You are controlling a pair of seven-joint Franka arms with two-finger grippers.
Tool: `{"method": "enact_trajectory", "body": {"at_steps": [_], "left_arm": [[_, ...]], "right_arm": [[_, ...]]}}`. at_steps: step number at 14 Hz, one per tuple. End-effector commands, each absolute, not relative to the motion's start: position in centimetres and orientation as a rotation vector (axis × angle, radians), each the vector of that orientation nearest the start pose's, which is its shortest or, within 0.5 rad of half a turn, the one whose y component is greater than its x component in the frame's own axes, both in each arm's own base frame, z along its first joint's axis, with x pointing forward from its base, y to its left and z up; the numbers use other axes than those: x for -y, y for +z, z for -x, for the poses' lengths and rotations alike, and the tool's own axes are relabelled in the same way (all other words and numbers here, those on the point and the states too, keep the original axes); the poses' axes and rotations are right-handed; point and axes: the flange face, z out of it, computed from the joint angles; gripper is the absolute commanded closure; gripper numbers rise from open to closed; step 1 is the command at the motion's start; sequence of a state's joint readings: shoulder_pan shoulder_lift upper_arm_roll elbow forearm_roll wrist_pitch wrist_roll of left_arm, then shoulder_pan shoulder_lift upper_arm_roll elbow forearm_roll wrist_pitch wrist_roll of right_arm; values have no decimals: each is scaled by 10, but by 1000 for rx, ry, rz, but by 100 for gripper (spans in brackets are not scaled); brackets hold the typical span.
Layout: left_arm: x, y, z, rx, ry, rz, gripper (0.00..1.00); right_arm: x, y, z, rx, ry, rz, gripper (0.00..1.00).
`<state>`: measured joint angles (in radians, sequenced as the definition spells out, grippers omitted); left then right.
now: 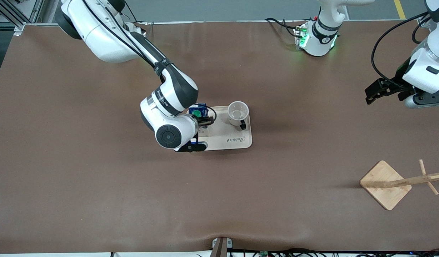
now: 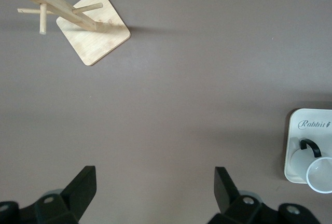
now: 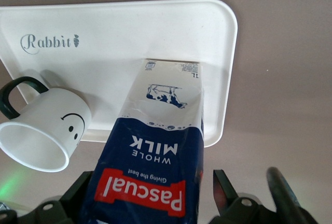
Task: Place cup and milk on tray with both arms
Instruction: 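Lower the milk carton onto the tray beside the mug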
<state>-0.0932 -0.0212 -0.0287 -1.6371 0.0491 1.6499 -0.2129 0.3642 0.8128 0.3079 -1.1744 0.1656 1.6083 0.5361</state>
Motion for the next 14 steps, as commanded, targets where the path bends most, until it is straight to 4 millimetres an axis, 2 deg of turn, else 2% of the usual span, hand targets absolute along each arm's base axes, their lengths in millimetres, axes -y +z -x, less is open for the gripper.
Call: {"method": "enact_trajectory", "body": {"at_steps": [1,6,7,10,14], "left_arm": [[62,622,-549,99,-76,3101,0],[59,634,-533,46,-28,3097,0],[59,638,-530,41,-33,3097,0],[62,642,-523,36,-5,3094,0],[66,655,-524,41,-50,3100,0]], "right_arm": [[-410,312,-589,79,743,2905,0],[-405,318,-590,70,752,2902,0],[-402,326,-591,71,761,2901,0],[-394,333,-595,53,784,2885,0],[-398,342,-596,38,794,2829,0]]}}
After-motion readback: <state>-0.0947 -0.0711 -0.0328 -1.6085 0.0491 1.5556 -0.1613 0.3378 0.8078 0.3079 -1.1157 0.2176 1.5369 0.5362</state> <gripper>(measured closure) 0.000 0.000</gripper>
